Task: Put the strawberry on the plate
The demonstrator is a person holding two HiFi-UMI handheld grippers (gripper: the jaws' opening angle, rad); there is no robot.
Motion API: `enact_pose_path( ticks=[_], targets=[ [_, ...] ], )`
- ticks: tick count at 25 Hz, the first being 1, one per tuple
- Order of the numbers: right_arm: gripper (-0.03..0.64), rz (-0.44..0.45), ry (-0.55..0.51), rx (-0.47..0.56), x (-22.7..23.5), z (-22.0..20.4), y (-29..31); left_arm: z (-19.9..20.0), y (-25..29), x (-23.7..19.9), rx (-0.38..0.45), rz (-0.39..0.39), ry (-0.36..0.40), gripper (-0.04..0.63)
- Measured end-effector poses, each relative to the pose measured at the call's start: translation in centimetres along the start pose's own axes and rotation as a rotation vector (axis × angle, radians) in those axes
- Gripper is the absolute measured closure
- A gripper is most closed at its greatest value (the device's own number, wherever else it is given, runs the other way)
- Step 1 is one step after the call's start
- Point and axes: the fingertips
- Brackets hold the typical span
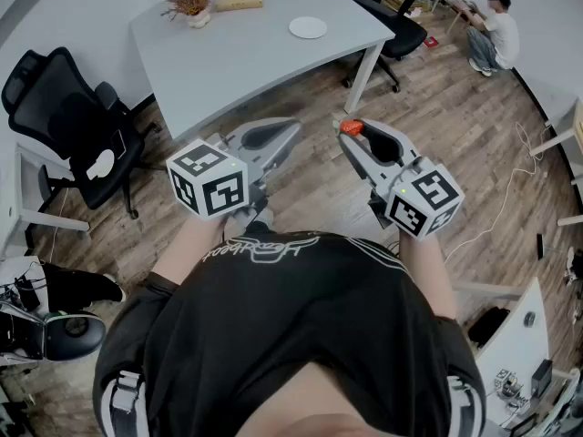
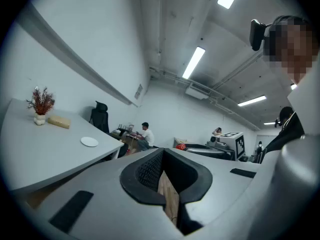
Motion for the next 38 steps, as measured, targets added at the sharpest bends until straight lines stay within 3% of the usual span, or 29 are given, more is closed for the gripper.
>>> enact_pose_path(
  ticks=[15,23,31,38],
  targets=[
    [0.493,-0.015,0.002,-0.007,1.6,-0.8,-1.9,-0.6,1.6,1.2,-0.017,0.008,-0.006,0.589],
    [0.493,-0.021,0.069,0.004,2.8,-2.0,-1.6,-2.1,1.8,0.2,-0.044,0.021,-0.037,0.589],
    [0.494,-0.048,0.087,-0.003,5.7,-2.1,0.3,-2.6,4.0,-2.5,-0.055,0.0,-0.061,0.589],
    [0.493,-0.077,0.108,-0.004,11.0,-1.3,3.4,-2.2,8.1,-7.4,-0.07,-0.017,-0.074,0.589]
  ],
)
Point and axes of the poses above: the fingertips, and each gripper's own axes: y forward along the fingers, x to its right, z out of its top, and after that the axes turned 9 degrees about y, right-handed
